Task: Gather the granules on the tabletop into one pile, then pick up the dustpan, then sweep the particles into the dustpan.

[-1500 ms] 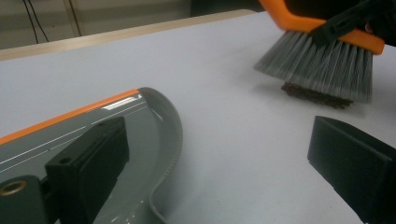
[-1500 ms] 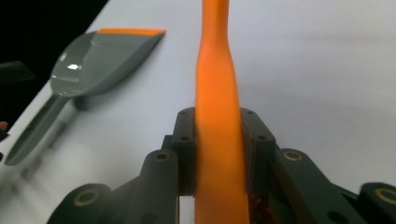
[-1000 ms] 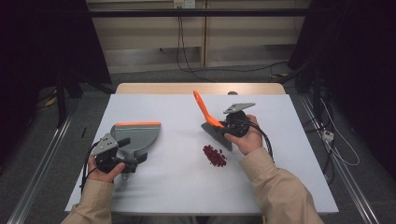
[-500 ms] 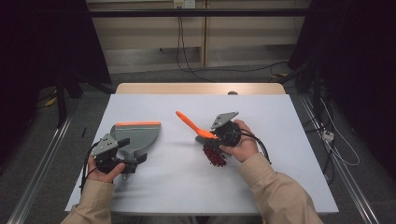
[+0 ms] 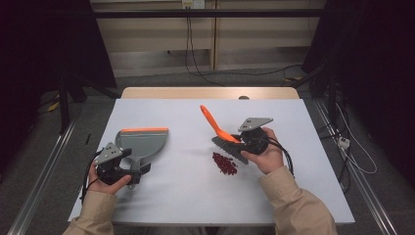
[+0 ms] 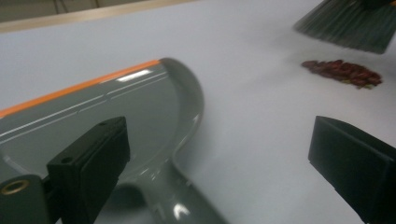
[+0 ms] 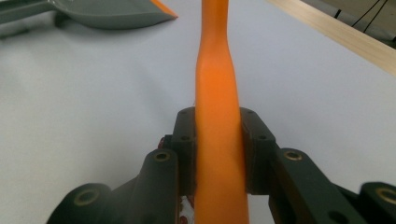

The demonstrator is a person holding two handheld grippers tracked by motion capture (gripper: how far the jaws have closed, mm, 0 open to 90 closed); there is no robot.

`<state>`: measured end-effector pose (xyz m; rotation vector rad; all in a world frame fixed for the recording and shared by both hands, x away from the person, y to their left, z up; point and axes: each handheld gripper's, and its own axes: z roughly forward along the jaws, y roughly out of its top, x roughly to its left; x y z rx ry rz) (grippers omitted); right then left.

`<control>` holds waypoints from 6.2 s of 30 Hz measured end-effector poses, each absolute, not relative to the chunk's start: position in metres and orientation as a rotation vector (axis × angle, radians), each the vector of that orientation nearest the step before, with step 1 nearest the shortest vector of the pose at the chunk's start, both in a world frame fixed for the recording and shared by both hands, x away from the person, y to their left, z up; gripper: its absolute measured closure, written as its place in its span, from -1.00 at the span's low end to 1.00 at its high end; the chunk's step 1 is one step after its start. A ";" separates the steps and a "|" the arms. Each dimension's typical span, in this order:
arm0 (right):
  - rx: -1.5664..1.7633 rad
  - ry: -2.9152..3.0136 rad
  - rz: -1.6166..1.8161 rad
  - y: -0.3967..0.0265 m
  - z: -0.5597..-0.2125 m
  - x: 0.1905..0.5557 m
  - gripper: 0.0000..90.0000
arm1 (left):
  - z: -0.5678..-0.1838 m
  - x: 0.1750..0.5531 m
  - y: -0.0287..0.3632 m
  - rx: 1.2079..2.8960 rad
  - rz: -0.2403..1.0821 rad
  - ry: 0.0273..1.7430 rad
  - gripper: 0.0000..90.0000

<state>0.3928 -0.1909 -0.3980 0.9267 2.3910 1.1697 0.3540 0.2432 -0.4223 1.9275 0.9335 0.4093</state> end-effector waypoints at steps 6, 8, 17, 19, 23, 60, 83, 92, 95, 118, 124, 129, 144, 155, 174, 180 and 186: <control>1.003 2.367 1.213 -0.200 -0.401 0.385 0.59 | -0.432 0.354 0.250 1.990 0.486 1.052 -0.75; 1.025 2.360 1.243 -0.202 -0.401 0.383 0.59 | -0.435 0.353 0.251 2.004 0.506 1.092 -0.72; 1.056 2.347 1.262 -0.204 -0.402 0.383 0.59 | -0.437 0.354 0.259 2.012 0.483 1.194 -0.53; 1.068 2.342 1.256 -0.205 -0.402 0.382 0.59 | -0.438 0.355 0.260 2.022 0.464 1.204 -0.49; 1.087 2.339 1.264 -0.208 -0.403 0.382 0.59 | -0.438 0.360 0.263 2.027 0.434 1.231 -0.30; 1.121 2.307 1.299 -0.212 -0.402 0.384 0.59 | -0.422 0.376 0.248 2.121 0.357 1.178 0.40; 1.254 2.254 1.207 -0.217 -0.406 0.386 0.59 | -0.411 0.334 0.212 2.276 0.093 0.703 0.40; 1.300 2.233 1.146 -0.216 -0.409 0.387 0.59 | -0.425 0.329 0.184 2.342 0.033 0.608 0.40; 1.309 2.230 1.110 -0.215 -0.411 0.389 0.59 | -0.428 0.330 0.178 2.344 0.031 0.584 0.40; 1.255 2.280 0.980 -0.205 -0.409 0.387 0.54 | -0.435 0.326 0.167 2.365 -0.004 0.528 0.31; 1.239 2.301 0.916 -0.202 -0.408 0.383 0.58 | -0.431 0.323 0.170 2.371 0.029 0.549 0.17; 1.259 2.269 0.912 -0.199 -0.409 0.377 0.59 | -0.431 0.322 0.171 2.372 0.035 0.549 0.18; 1.318 2.220 0.959 -0.195 -0.412 0.370 0.59 | -0.427 0.321 0.170 2.392 0.038 0.572 0.39; 1.303 2.210 0.968 -0.190 -0.413 0.365 0.59 | -0.427 0.321 0.168 2.388 0.019 0.588 0.39; 1.271 2.209 0.969 -0.175 -0.415 0.353 0.59 | -0.427 0.321 0.164 2.396 -0.001 0.598 0.39; 1.297 2.190 0.990 -0.172 -0.416 0.350 0.58 | -0.426 0.321 0.162 2.402 -0.009 0.599 0.39; 1.316 2.188 1.011 -0.166 -0.416 0.349 0.58 | -0.426 0.324 0.157 2.414 -0.015 0.587 0.39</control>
